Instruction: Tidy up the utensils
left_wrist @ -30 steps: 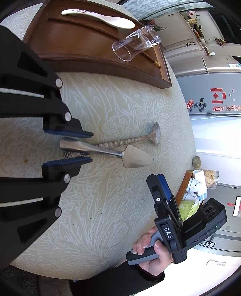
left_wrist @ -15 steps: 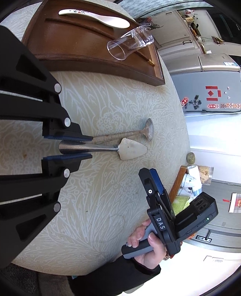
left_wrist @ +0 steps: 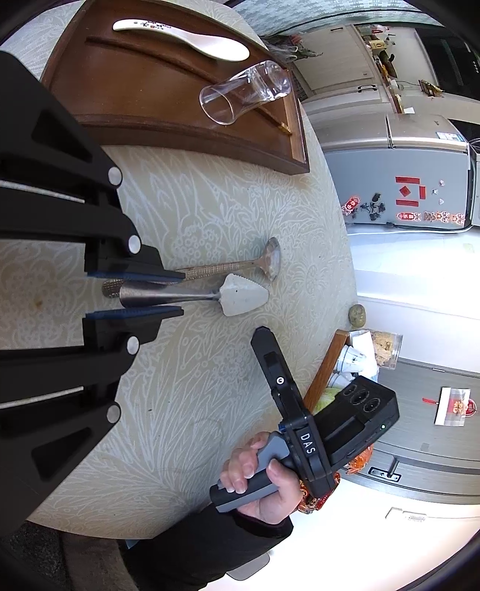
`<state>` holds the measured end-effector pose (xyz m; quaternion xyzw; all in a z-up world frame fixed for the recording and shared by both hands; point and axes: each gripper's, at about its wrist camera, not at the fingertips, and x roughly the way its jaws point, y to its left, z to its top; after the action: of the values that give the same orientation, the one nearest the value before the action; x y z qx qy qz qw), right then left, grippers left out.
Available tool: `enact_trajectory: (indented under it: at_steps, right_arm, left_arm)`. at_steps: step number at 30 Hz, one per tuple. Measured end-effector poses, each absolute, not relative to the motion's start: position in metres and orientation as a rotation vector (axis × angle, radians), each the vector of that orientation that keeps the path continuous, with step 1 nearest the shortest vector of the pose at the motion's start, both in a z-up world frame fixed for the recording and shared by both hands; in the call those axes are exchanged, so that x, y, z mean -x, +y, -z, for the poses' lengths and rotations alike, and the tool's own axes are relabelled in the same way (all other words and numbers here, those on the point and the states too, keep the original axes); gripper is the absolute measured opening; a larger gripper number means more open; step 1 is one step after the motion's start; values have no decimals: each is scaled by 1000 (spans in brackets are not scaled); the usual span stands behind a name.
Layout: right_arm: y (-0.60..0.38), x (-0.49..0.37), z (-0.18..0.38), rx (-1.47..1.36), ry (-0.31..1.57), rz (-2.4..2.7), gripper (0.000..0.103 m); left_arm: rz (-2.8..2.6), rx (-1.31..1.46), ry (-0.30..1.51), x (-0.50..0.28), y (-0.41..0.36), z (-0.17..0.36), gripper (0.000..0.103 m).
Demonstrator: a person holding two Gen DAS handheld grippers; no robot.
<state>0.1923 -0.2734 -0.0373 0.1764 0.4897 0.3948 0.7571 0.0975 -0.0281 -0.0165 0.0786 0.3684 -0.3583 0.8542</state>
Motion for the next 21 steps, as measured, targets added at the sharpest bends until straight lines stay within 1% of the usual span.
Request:
enact_trajectory:
  at_steps: [2,5,7,9,11,12,13,15,21]
  right_arm:
    - [-275,-194,41,-441,1088,-862,57]
    - [-271,-194,39,-432,1089,-841,49]
    - [-267,-193,38,-418,1088,-835,48]
    - [-264,-191,38,-416,1094,-838,46]
    - [-259,-192,39,-404,1092,-831,44]
    - [-259,-192,39,-405,1093,-828,41]
    - [-257,-192,40,-399,1098,-822,35]
    - [-256,-194,41,-401,1099,-806,30]
    - [-262,-195,36,-363,1072,-758,30]
  left_arm:
    - [754,-162,769,-98,-29,15,14]
    - [766,-158,760,-96,-32,13,14]
    - [773,-158,753,-95,-34,12,13]
    - [780,-163,745,-93,-38,10,5]
    - [794,-166,748,-91,-40,11,5]
    - [795,-171,748,-91,-41,11,5]
    - [797,-176,753,-91,-42,13,5]
    - [796,-186,760,-91,-43,16,5]
    - [768,-235,785,-92,-47,23,5]
